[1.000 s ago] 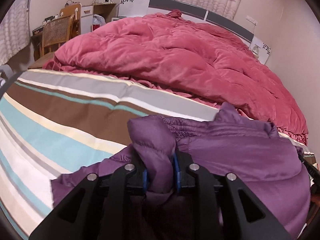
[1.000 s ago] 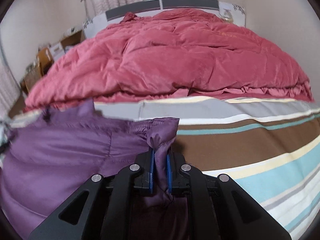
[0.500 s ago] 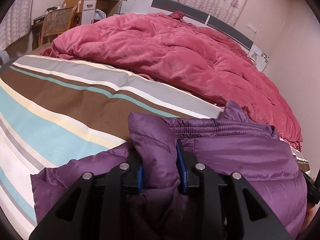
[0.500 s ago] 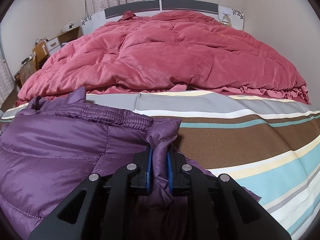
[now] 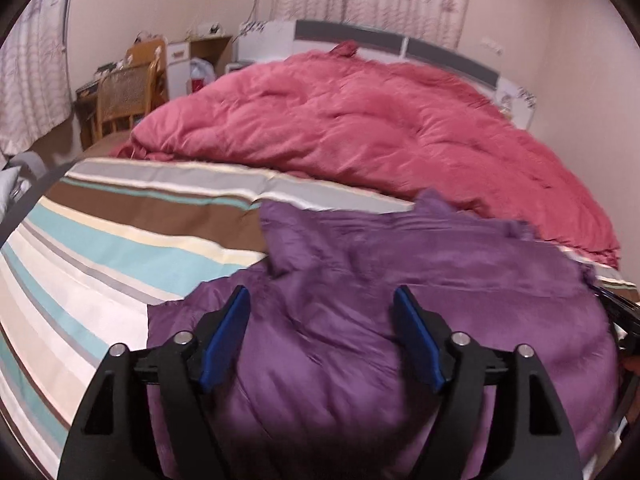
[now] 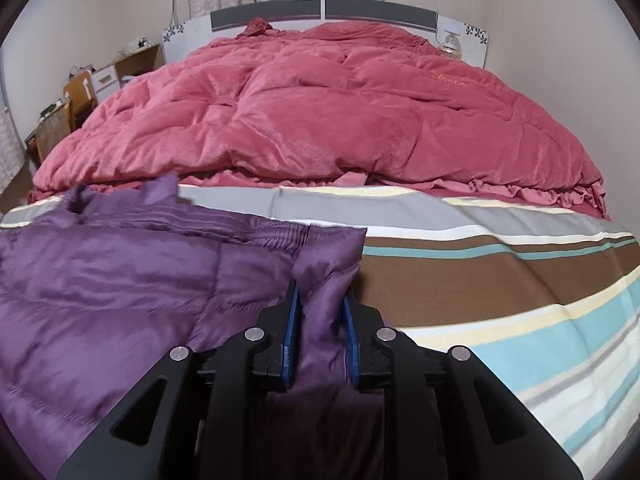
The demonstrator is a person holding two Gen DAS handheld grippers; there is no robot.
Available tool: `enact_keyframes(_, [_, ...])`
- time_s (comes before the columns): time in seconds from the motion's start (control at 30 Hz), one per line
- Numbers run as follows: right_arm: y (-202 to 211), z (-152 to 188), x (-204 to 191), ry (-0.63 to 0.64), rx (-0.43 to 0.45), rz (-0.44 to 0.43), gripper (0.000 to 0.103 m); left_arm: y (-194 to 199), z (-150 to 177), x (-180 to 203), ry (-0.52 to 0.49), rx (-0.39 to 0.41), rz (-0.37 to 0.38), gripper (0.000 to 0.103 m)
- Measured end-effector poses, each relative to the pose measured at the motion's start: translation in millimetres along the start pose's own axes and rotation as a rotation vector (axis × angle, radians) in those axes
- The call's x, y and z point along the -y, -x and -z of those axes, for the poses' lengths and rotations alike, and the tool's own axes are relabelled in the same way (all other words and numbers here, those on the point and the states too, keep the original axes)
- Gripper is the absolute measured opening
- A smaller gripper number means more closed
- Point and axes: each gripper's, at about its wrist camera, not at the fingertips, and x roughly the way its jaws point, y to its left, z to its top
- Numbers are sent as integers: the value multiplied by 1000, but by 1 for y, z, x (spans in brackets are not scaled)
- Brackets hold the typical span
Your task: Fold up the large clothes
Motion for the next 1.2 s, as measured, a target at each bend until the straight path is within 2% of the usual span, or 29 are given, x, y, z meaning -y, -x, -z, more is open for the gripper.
enact_keyframes(0.1, [40, 0, -5, -37, 61, -45, 20, 23, -2, 21, -27, 44, 47, 75])
enact_keyframes(0.2, [75, 4, -26, -46, 109, -143, 20, 36, -3, 51, -72, 72, 87, 77])
enact_keyframes(0.33, [85, 13, -74, 11, 91, -270, 20, 29, -1, 88, -134, 53, 92, 77])
enact_keyframes(0.4, [79, 17, -100, 65, 96, -268, 20, 17, 2, 99, -162, 34, 66, 77])
enact_keyframes(0.5, [57, 20, -119, 95, 72, -250, 20, -6, 10, 106, -199, -12, 19, 77])
enact_keyframes(0.63, [26, 30, -114, 30, 30, -282, 20, -26, 24, 96, -156, -26, 43, 79])
enact_keyframes(0.73, [17, 37, -122, 47, 16, -256, 20, -32, 29, 100, -170, -39, 10, 79])
enact_keyframes(0.83, [9, 36, -123, 44, -1, -257, 20, -37, 30, 100, -163, -65, 15, 79])
enact_keyframes(1.0, [14, 35, -125, 54, 15, -250, 20, -29, 31, 101, -171, -54, 16, 79])
enact_keyframes(1.03, [18, 35, -120, 41, 20, -272, 20, -22, 32, 99, -172, -45, 24, 81])
enact_keyframes(1.07, [21, 34, -116, 29, 23, -286, 20, -17, 32, 98, -175, -38, 28, 89])
enact_keyframes(1.1, [29, 34, -110, 14, 32, -295, 20, -8, 34, 94, -181, -20, 23, 92])
enact_keyframes(1.2, [54, 38, -97, 23, 79, -269, 20, 16, 36, 80, -180, 34, 0, 94])
